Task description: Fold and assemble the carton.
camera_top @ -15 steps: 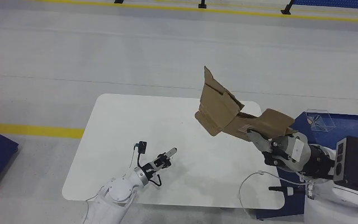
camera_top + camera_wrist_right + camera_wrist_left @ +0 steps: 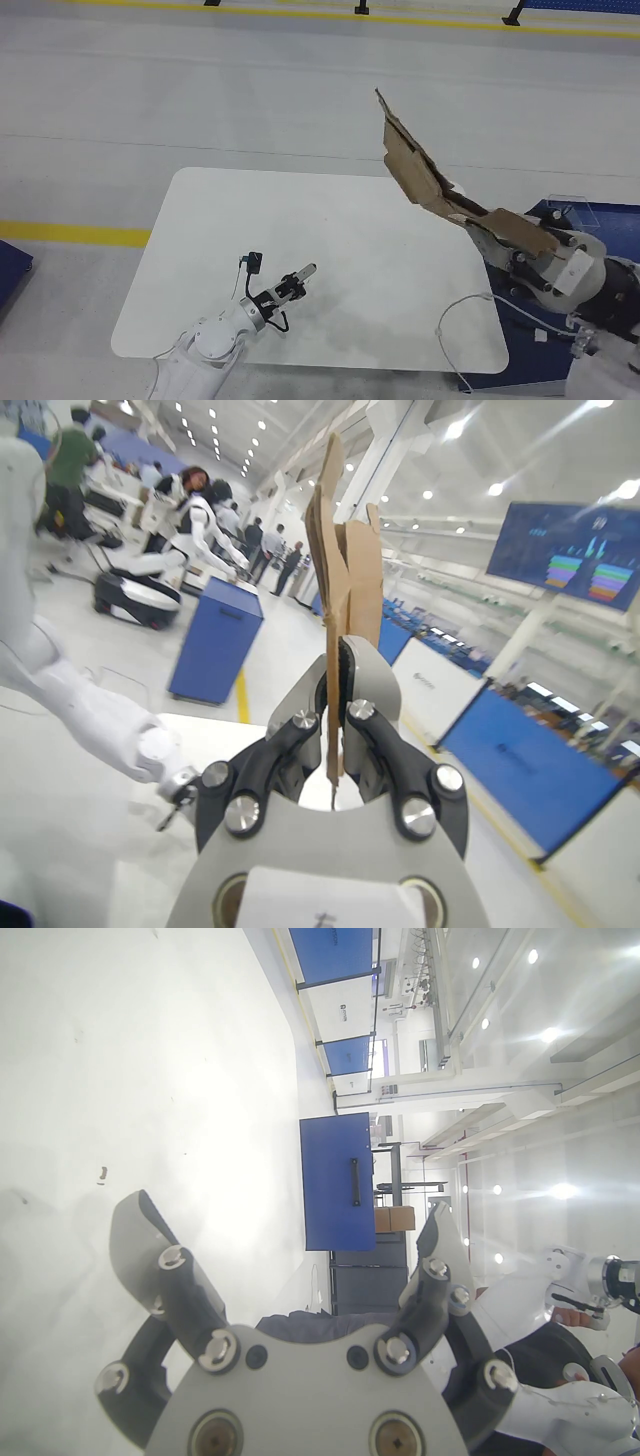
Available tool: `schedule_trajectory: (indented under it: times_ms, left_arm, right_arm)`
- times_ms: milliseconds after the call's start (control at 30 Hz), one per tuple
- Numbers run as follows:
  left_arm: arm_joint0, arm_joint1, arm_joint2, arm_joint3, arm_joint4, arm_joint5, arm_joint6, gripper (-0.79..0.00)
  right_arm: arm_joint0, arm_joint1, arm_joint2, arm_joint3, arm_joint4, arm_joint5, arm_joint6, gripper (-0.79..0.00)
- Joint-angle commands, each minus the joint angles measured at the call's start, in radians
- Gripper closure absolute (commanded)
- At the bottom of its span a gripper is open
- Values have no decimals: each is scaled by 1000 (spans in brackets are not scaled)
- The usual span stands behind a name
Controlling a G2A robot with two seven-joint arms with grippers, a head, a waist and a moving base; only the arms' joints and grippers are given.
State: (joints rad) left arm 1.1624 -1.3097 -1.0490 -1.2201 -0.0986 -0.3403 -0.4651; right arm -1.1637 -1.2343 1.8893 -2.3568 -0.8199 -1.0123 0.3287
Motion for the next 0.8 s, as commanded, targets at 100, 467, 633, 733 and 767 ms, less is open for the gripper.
schedule_trajectory:
  times_ms: [100,467,633,733,767]
  left_arm:
    - [0,0,0,0,0,0,0,-785]
    - [0,0,0,0,0,0,0,-785]
    - [0,0,0,0,0,0,0,-785]
    - [0,0,0,0,0,0,0,-785]
    - [0,0,0,0,0,0,0,-785]
  right_arm:
    - [115,64,-25,7,-724,0,-598,0]
    - [-49,168,-27,7,-1735,609,-1643,0]
    - [-104,179,-18,7,-1810,758,-1682,0]
    - [-124,182,-20,7,-1767,743,-1647,0]
    - [-129,182,-21,7,-1719,701,-1614,0]
